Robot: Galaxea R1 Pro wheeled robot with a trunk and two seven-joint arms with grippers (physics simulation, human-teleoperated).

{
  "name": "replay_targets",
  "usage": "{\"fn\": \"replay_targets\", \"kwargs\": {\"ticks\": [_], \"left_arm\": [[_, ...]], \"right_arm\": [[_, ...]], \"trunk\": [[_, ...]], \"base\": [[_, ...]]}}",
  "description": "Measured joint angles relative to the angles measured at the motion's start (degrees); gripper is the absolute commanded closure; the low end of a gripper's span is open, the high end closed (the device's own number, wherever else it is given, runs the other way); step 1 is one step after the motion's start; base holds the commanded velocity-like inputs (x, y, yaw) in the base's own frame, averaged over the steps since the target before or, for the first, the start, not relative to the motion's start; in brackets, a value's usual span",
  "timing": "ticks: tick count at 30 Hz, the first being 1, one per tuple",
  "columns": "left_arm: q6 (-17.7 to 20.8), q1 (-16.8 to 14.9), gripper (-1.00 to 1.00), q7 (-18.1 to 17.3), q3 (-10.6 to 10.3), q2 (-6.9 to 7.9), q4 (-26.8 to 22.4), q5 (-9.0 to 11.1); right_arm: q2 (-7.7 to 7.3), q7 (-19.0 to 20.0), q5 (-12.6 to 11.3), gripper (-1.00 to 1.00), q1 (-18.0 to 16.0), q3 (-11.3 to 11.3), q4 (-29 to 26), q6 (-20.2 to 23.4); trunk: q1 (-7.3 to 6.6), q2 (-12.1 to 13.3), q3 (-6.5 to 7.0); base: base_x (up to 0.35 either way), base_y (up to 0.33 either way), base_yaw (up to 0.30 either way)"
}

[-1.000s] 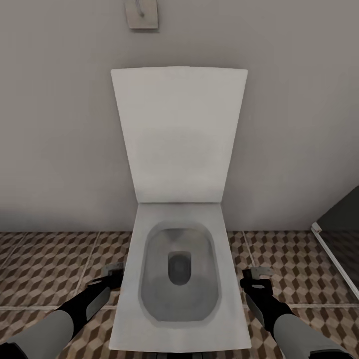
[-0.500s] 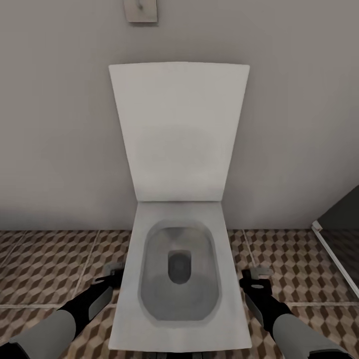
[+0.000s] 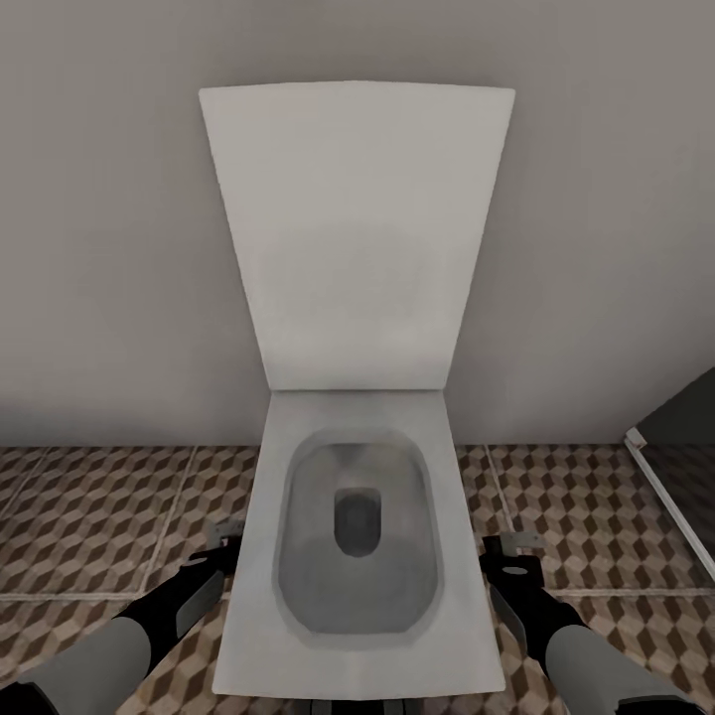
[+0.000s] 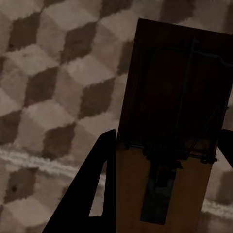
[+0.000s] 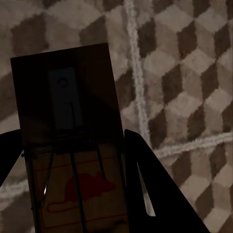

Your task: Take the four mousetraps from the cabinet in the bathroom and place them on the bathroom floor. Make sure all four end up on the same floor surface, and ensure that at least two of them are either under or directly next to the same bathroom sink.

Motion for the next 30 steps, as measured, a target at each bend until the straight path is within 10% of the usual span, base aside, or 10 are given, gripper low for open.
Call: {"fn": "replay_targets", "kwargs": {"ticks": [14,30], "left_arm": [[-0.1,0.0,1.00,-0.1,0.6,3.42,0.4,0.1],[-0.1,0.0,1.00,-0.2,0.4,3.40,1.1,0.2]], "right_arm": [[-0.22,0.5,0.2,1.00,0.0,-0.1,3.2,-0.2],[-0.20,0.5,0.0,1.00,0.0,-0.1,5.2,-1.8]], "trunk": [[0.00,0.0,0.00],[0.00,0.0,0.00]], "base": [[0.000,0.000,0.000],[0.000,0.000,0.000]]}}
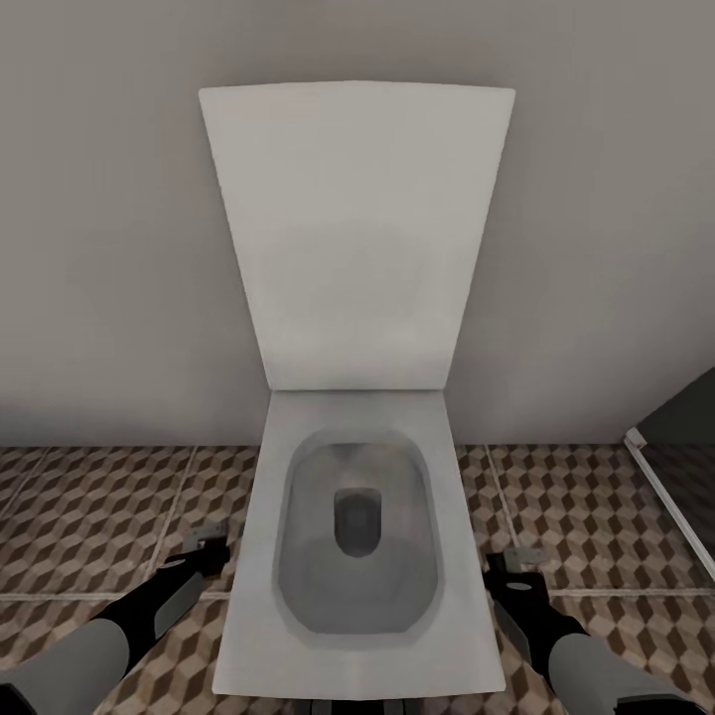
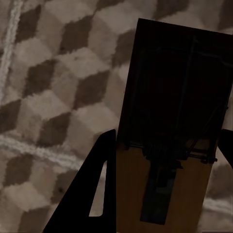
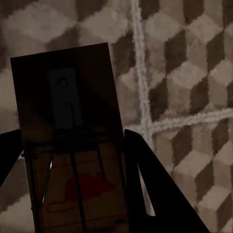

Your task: Take the four mousetraps from the cabinet in the bathroom and place them on the bathroom floor. Make sure all four end up on the same floor surface, and ensure that at least two of them are either under or directly next to the same bathroom sink.

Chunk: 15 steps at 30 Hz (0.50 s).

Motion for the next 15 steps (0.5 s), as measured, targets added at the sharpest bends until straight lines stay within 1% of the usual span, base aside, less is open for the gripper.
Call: {"fn": "replay_targets", "kwargs": {"ticks": [4,15], "left_arm": [[0.1,0.0,1.00,0.0,-0.2,-0.16,0.1,0.0],[0.5,0.0,1.00,0.0,-0.5,-0.35,0.1,0.0]], "right_arm": [[0.09,0.0,0.0,1.00,0.0,0.0,0.6,0.0],[0.05,0.0,0.1,1.00,0.0,0.0,0.8,-0.1]], "trunk": [[0.00,0.0,0.00],[0.29,-0.1,-2.43]], "base": [[0.000,0.000,0.000],[0.000,0.000,0.000]]}}
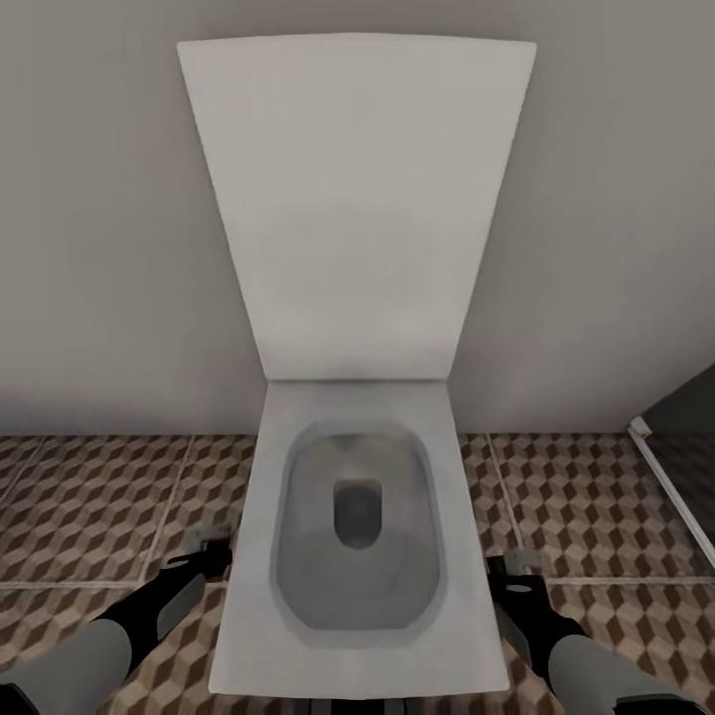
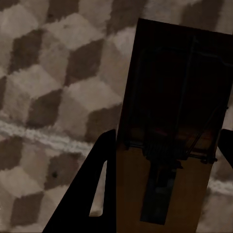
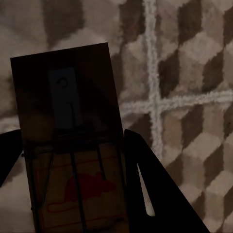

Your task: Take the four mousetraps from the cabinet in the bathroom and place them on the bathroom floor. Make sure all four end up on the same floor surface, and ensure that at least two of them are either under or directly next to the same bathroom sink.

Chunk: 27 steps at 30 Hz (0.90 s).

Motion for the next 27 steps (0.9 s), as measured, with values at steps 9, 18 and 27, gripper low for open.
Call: {"fn": "replay_targets", "kwargs": {"ticks": [9,18,27], "left_arm": [[0.1,0.0,1.00,0.0,0.0,0.11,0.0,0.0],[0.0,0.0,1.00,0.0,-0.1,0.03,0.0,0.0],[0.0,0.0,1.00,0.0,-0.1,0.04,0.0,0.0]], "right_arm": [[-0.01,0.1,0.0,1.00,0.0,0.0,0.0,-0.1],[0.00,0.9,0.0,1.00,0.0,0.0,0.0,-0.4],[0.00,0.9,0.0,1.00,0.0,0.0,0.0,-0.4]], "trunk": [[0.23,-0.1,-2.00],[0.46,-0.2,-3.99],[0.70,-0.4,-5.99]], "base": [[0.000,0.000,0.000],[0.000,0.000,0.000],[0.000,0.000,0.000]]}}
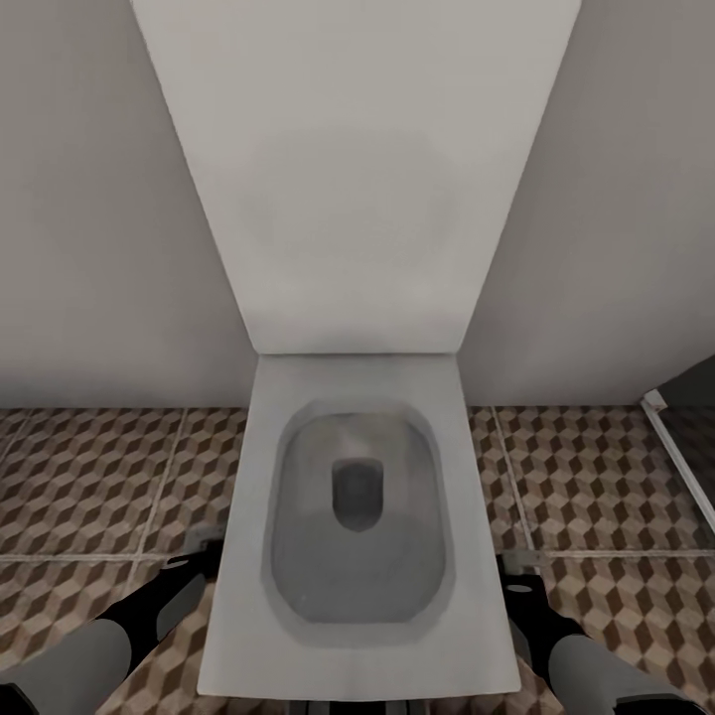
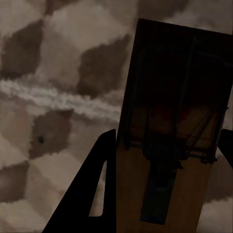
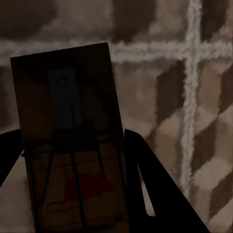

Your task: Take the four mousetraps from the cabinet in the bathroom and place them on the bathroom floor. Make sure all four end up on the same floor surface, and ensure that at least two of them are either under or directly next to the same bathroom sink.

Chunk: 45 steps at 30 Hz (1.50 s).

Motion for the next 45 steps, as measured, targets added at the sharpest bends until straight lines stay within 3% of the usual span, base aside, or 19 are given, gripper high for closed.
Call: {"fn": "replay_targets", "kwargs": {"ticks": [3,24,30,35,38,45], "left_arm": [[-0.2,0.0,1.00,0.0,0.0,0.00,0.0,0.0],[-0.7,0.0,1.00,0.0,0.1,0.25,0.0,0.0],[-1.7,0.0,1.00,0.0,0.1,0.07,0.7,0.0],[-5.4,0.0,1.00,0.0,0.1,-0.13,2.6,0.0],[-6.9,0.0,1.00,0.0,0.0,-0.29,3.6,-0.1],[-7.9,0.0,1.00,0.0,0.0,-0.33,4.3,-0.4]], "right_arm": [[0.00,0.0,0.0,1.00,0.0,0.0,0.0,0.0],[-0.01,0.1,0.1,1.00,0.0,0.0,0.0,-0.1],[-0.06,0.0,-0.4,1.00,0.0,0.0,0.1,-4.6],[-0.06,0.2,-0.3,1.00,0.0,0.0,2.0,-8.2],[-0.05,0.5,-0.3,1.00,0.0,0.1,2.4,-8.8],[0.05,0.8,-0.1,1.00,0.0,0.0,2.6,-9.1]], "trunk": [[0.08,0.0,-0.67],[0.07,0.0,-0.67],[0.07,0.0,-0.67],[0.21,-0.1,-1.78],[0.28,-0.1,-2.44],[0.28,-0.2,-2.45]], "base": [[0.000,0.000,0.000],[0.000,0.000,0.000],[0.000,0.000,0.000],[0.000,0.000,0.000],[0.000,0.000,0.000],[0.000,0.000,0.000]]}}
